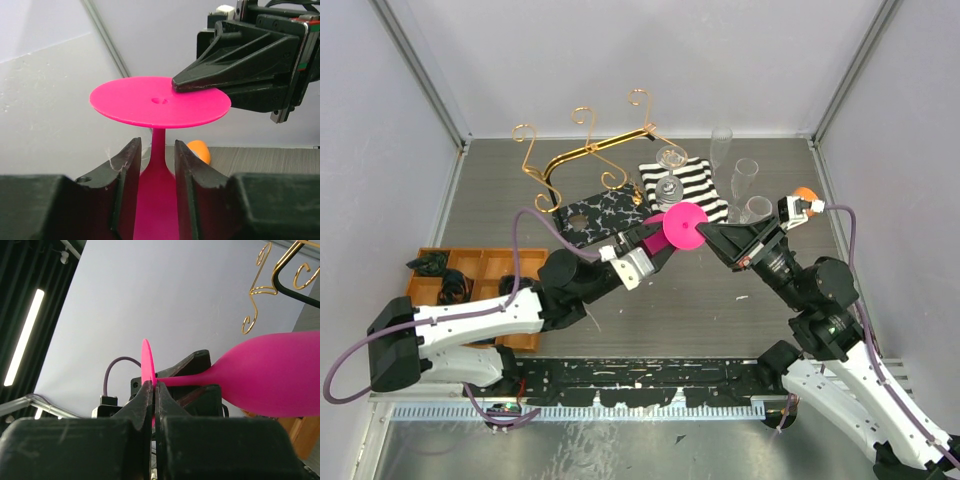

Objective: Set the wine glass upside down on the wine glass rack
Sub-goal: Turn the wine glass upside down at the wine rack.

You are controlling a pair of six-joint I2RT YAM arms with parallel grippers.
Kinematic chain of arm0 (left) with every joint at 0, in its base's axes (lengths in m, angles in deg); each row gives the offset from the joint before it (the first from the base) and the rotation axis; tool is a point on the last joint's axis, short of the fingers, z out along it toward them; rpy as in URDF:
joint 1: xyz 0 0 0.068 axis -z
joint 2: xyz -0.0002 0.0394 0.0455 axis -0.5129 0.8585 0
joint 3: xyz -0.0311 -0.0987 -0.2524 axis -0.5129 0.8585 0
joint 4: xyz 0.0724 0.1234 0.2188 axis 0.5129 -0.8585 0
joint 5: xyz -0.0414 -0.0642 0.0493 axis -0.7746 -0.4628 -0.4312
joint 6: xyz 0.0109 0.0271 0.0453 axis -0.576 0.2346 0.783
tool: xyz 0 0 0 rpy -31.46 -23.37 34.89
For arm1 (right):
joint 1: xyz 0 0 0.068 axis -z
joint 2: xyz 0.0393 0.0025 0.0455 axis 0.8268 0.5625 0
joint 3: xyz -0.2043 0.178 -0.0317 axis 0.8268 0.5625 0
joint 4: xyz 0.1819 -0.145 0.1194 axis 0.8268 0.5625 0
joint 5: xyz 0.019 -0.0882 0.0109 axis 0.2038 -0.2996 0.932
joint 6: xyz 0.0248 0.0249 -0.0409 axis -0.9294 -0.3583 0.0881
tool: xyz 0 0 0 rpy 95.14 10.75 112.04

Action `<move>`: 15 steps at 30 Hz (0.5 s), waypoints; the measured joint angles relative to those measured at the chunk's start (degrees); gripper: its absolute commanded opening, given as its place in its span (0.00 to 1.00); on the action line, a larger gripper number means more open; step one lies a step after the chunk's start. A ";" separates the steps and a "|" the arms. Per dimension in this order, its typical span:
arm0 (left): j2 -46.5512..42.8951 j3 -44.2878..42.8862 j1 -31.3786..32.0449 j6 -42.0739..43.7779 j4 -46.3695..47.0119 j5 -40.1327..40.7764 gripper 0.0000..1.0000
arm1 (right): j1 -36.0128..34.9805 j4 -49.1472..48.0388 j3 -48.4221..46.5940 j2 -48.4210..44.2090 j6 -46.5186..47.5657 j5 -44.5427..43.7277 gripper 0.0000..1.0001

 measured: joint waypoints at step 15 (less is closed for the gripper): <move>0.96 -1.38 0.17 0.20 1.79 -0.42 0.03 | 0.02 -2.08 2.67 -1.51 -7.32 -4.24 0.01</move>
